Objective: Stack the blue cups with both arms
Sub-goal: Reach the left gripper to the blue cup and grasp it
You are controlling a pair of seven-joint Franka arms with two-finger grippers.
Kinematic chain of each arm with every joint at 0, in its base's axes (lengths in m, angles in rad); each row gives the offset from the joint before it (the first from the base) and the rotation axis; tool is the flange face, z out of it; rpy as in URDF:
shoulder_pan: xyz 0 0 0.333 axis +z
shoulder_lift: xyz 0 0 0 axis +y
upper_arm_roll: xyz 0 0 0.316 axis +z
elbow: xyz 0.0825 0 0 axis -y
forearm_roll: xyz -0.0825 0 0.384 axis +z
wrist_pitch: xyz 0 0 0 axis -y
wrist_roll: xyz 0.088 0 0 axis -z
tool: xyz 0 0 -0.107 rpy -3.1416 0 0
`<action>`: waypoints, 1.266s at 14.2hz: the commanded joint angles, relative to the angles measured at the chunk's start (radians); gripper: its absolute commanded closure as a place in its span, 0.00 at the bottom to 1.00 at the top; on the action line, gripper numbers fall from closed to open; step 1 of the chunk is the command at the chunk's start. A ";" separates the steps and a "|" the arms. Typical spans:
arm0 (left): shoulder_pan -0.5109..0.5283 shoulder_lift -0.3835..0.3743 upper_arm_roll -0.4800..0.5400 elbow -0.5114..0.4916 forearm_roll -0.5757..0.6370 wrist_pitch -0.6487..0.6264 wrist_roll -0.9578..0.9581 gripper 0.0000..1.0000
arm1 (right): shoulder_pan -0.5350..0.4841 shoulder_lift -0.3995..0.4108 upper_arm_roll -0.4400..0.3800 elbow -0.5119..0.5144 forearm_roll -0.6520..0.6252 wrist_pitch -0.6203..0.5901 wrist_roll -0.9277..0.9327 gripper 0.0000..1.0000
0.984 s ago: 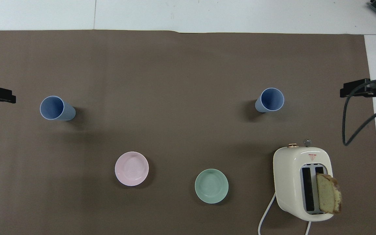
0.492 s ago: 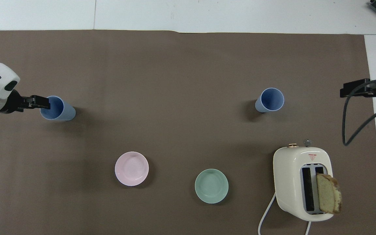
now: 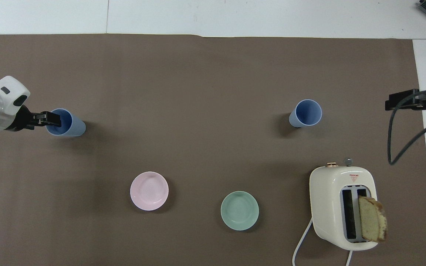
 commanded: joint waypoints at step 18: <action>-0.314 -0.093 -0.037 0.193 -0.061 -0.215 -0.507 1.00 | -0.005 -0.016 0.001 -0.018 0.018 -0.001 -0.015 0.00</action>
